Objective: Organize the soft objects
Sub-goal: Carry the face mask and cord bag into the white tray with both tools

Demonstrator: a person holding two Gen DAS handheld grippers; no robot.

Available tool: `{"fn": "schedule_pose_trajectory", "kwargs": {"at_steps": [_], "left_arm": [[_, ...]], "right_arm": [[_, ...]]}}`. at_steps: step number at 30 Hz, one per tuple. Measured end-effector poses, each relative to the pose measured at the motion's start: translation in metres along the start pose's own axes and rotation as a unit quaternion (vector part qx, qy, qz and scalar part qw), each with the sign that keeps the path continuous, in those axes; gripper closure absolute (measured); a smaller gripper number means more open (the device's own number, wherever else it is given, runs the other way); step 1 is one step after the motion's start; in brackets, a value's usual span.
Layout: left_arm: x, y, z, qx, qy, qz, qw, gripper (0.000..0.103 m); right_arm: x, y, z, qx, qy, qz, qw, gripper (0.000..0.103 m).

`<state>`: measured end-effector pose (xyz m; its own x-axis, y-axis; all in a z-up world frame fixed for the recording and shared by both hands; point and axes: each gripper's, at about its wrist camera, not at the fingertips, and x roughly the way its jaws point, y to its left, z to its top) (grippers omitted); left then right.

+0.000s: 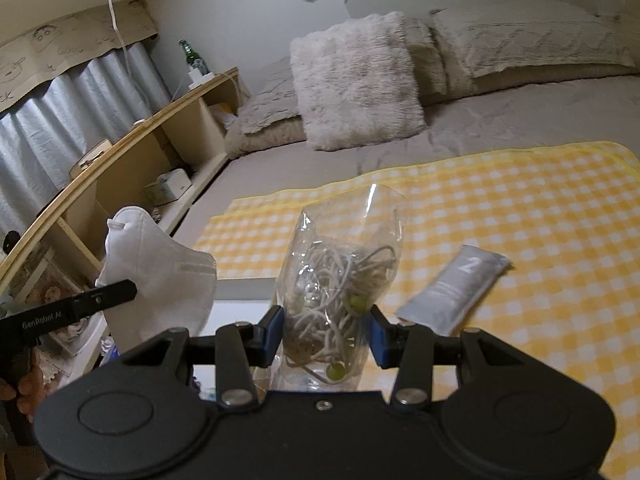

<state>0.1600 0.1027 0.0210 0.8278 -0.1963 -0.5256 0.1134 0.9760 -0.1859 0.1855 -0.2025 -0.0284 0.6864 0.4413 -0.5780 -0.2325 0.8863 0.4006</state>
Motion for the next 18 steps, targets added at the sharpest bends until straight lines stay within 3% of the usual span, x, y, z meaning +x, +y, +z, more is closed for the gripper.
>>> {"fn": "schedule_pose_trajectory", "kwargs": {"at_steps": [7, 18], "left_arm": [[0.018, 0.048, 0.002, -0.032, 0.013, 0.036, 0.9988, 0.102], [0.091, 0.085, -0.019, -0.077, 0.112, 0.000, 0.9907, 0.102]], "right_arm": [[0.035, 0.036, 0.004, -0.011, 0.015, 0.022, 1.000, 0.058], [0.097, 0.078, 0.006, -0.035, 0.048, 0.035, 0.998, 0.058]]}}
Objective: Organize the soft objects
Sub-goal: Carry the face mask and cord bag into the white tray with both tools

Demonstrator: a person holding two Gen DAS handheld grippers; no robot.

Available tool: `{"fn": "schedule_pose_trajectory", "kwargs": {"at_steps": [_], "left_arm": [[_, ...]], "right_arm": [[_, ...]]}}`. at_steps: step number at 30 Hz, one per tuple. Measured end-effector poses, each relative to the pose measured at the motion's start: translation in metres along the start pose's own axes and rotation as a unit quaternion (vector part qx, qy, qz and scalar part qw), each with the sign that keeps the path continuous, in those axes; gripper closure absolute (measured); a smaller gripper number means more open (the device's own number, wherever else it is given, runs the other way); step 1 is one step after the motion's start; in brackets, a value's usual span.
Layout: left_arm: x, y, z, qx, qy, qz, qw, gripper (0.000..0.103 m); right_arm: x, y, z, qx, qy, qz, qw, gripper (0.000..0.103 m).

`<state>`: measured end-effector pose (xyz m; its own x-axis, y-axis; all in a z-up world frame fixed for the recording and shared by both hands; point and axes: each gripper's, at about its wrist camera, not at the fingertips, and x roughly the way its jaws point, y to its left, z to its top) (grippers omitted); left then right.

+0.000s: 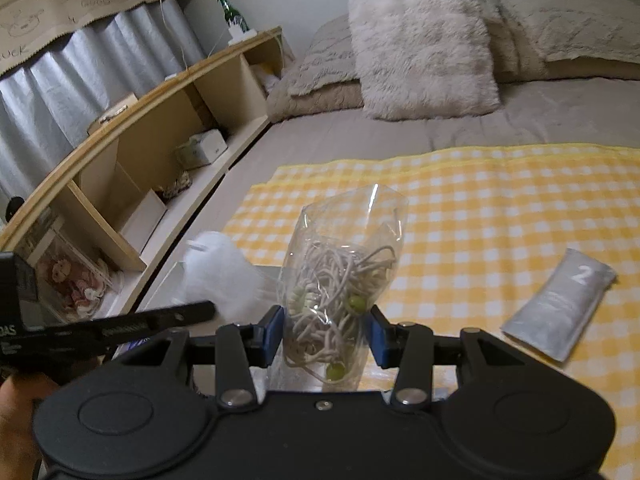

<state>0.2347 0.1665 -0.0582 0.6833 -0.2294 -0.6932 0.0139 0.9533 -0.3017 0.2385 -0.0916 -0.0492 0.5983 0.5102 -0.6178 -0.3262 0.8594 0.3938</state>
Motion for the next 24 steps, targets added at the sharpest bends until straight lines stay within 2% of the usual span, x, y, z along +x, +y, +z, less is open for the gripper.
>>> {"fn": "schedule_pose_trajectory", "kwargs": {"at_steps": [4, 9, 13, 20, 23, 24], "left_arm": [[0.025, 0.011, -0.004, 0.001, 0.028, 0.006, 0.9996, 0.102], [0.049, 0.031, -0.009, 0.010, 0.064, 0.040, 0.9971, 0.101], [0.058, 0.049, -0.007, 0.014, 0.074, 0.071, 0.9946, 0.101], [0.063, 0.068, -0.005, 0.009, 0.079, 0.088, 0.9930, 0.101], [0.065, 0.066, -0.006, 0.017, 0.081, 0.087, 0.9927, 0.101], [0.065, 0.065, -0.007, 0.019, 0.082, 0.087, 0.9926, 0.101]], "right_arm": [[0.026, 0.005, 0.001, 0.001, 0.019, 0.000, 1.000, 0.058], [0.064, 0.009, -0.002, 0.010, 0.052, 0.003, 0.999, 0.058], [0.093, 0.014, -0.007, 0.027, 0.082, 0.020, 0.996, 0.058], [0.132, 0.033, -0.018, 0.033, 0.109, 0.030, 0.993, 0.058], [0.140, 0.043, -0.020, 0.006, 0.108, 0.004, 0.994, 0.051], [0.140, 0.046, -0.020, -0.002, 0.109, -0.004, 0.994, 0.042]]}}
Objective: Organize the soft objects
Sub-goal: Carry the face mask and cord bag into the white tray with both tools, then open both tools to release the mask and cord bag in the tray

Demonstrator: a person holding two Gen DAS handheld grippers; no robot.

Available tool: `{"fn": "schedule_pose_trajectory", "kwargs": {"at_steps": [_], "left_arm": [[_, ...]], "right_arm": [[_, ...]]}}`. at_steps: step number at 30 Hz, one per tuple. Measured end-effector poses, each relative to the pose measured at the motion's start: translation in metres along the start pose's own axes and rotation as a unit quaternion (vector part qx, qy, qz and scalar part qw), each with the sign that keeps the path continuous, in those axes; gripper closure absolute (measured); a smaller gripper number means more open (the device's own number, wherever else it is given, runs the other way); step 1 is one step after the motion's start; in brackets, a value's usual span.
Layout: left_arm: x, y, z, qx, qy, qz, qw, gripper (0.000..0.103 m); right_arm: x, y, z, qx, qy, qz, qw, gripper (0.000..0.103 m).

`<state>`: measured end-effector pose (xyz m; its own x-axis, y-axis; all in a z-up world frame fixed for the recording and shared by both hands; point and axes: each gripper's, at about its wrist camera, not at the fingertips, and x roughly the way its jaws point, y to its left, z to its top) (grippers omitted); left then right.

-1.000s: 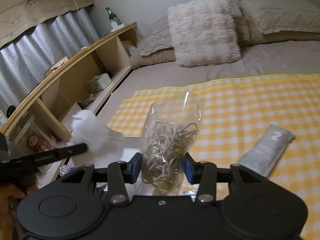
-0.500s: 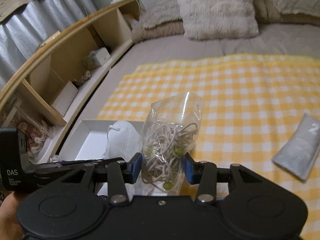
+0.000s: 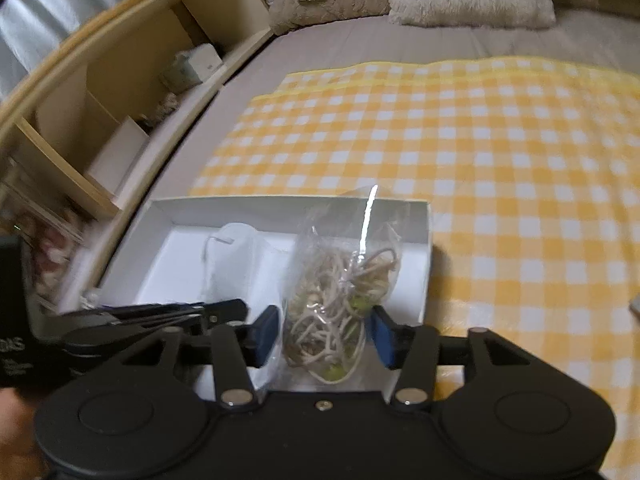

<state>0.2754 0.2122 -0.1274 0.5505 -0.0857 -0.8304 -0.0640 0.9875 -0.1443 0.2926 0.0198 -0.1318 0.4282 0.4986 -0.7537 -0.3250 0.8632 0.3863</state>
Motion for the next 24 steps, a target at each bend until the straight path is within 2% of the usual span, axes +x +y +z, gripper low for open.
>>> {"fn": "schedule_pose_trajectory", "kwargs": {"at_steps": [1, 6, 8, 10, 11, 14, 18, 21, 24], "left_arm": [[0.001, -0.002, 0.000, 0.006, -0.001, 0.003, 1.0000, 0.101], [0.003, -0.012, 0.000, 0.042, -0.004, 0.021, 0.9989, 0.097], [0.003, -0.013, 0.000, 0.044, -0.004, 0.023, 0.9988, 0.097], [0.002, -0.013, 0.001, 0.044, -0.003, 0.023, 0.9988, 0.097], [0.002, -0.012, 0.002, 0.042, -0.001, 0.023, 0.9988, 0.097], [0.002, -0.011, 0.002, 0.040, 0.000, 0.025, 0.9989, 0.097], [0.007, -0.010, 0.002, 0.039, 0.000, 0.029, 0.9988, 0.099], [0.008, -0.011, 0.003, 0.039, 0.000, 0.034, 0.9987, 0.099], [0.006, -0.013, 0.004, 0.050, -0.007, 0.041, 0.9979, 0.092]], "right_arm": [[0.000, -0.001, 0.000, -0.003, 0.002, -0.001, 1.000, 0.034], [-0.012, -0.005, 0.002, -0.006, -0.008, -0.003, 1.000, 0.033], [-0.019, -0.006, 0.003, -0.013, -0.017, -0.004, 1.000, 0.038], [-0.025, -0.003, 0.005, -0.030, -0.029, -0.004, 0.999, 0.059], [-0.026, -0.001, 0.006, -0.040, -0.031, 0.003, 0.999, 0.061], [-0.018, 0.005, 0.007, -0.065, -0.026, 0.010, 0.998, 0.062], [0.010, 0.012, -0.001, -0.115, -0.001, -0.031, 0.993, 0.063], [0.018, 0.015, -0.008, -0.147, -0.002, -0.043, 0.988, 0.063], [0.018, 0.017, -0.008, -0.152, -0.001, -0.044, 0.987, 0.063]]}}
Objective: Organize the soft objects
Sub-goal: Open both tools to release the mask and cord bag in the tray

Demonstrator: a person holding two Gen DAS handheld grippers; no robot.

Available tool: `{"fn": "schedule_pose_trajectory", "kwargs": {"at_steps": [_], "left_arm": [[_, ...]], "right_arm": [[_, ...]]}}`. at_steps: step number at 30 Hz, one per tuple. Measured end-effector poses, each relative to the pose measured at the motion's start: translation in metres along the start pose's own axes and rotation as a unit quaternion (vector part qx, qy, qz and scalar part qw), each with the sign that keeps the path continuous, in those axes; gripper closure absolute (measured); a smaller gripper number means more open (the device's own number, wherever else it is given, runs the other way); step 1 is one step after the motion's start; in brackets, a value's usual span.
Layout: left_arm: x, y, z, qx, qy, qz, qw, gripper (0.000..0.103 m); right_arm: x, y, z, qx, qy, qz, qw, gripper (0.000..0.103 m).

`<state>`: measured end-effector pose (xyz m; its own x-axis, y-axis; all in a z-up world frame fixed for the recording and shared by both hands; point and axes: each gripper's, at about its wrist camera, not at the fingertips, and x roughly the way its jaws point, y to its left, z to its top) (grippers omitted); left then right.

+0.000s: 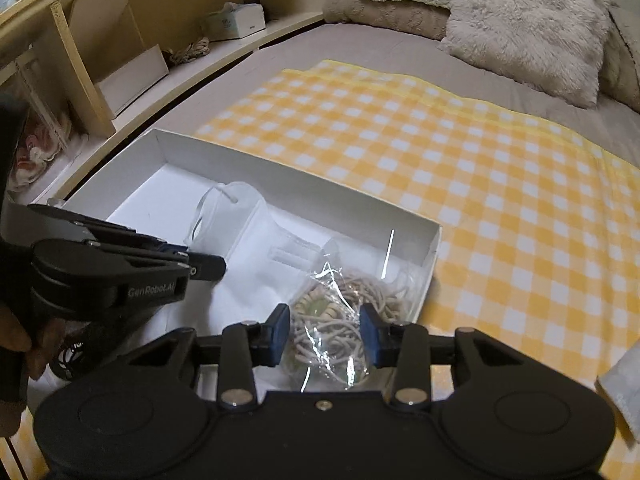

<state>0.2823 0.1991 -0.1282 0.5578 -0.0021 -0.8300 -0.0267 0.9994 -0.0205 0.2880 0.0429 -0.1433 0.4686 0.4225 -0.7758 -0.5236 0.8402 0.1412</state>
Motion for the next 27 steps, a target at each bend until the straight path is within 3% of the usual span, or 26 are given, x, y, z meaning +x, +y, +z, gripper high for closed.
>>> {"fn": "schedule_pose_trajectory", "kwargs": {"at_steps": [1, 3, 5, 9, 18, 21, 24, 27], "left_arm": [[-0.002, 0.000, 0.000, 0.002, -0.003, 0.001, 1.0000, 0.088], [-0.007, 0.001, 0.001, 0.001, -0.005, 0.007, 1.0000, 0.064], [-0.014, 0.002, 0.000, 0.002, -0.010, 0.011, 0.9999, 0.053], [-0.032, 0.005, -0.003, 0.001, -0.021, 0.020, 0.9996, 0.040], [-0.085, 0.004, -0.013, 0.002, -0.051, 0.023, 0.9984, 0.024], [-0.101, 0.001, -0.018, 0.002, -0.059, 0.026, 0.9979, 0.020], [-0.117, -0.002, -0.024, 0.004, -0.067, 0.028, 0.9974, 0.015], [-0.131, -0.004, -0.028, 0.004, -0.073, 0.024, 0.9970, 0.012]], "right_arm": [[-0.001, -0.001, 0.001, 0.004, 0.001, 0.004, 1.000, 0.063], [-0.007, -0.005, 0.001, 0.021, 0.001, 0.010, 1.000, 0.062], [-0.015, -0.009, 0.002, 0.040, -0.003, 0.020, 0.999, 0.058], [-0.036, -0.012, 0.001, 0.045, -0.024, 0.023, 0.998, 0.056], [-0.077, -0.017, -0.007, 0.051, -0.060, 0.015, 0.997, 0.036], [-0.090, -0.017, -0.011, 0.050, -0.070, 0.014, 0.996, 0.033], [-0.105, -0.016, -0.015, 0.046, -0.084, 0.010, 0.995, 0.019], [-0.117, -0.011, -0.019, 0.040, -0.094, 0.005, 0.995, 0.017]]}}
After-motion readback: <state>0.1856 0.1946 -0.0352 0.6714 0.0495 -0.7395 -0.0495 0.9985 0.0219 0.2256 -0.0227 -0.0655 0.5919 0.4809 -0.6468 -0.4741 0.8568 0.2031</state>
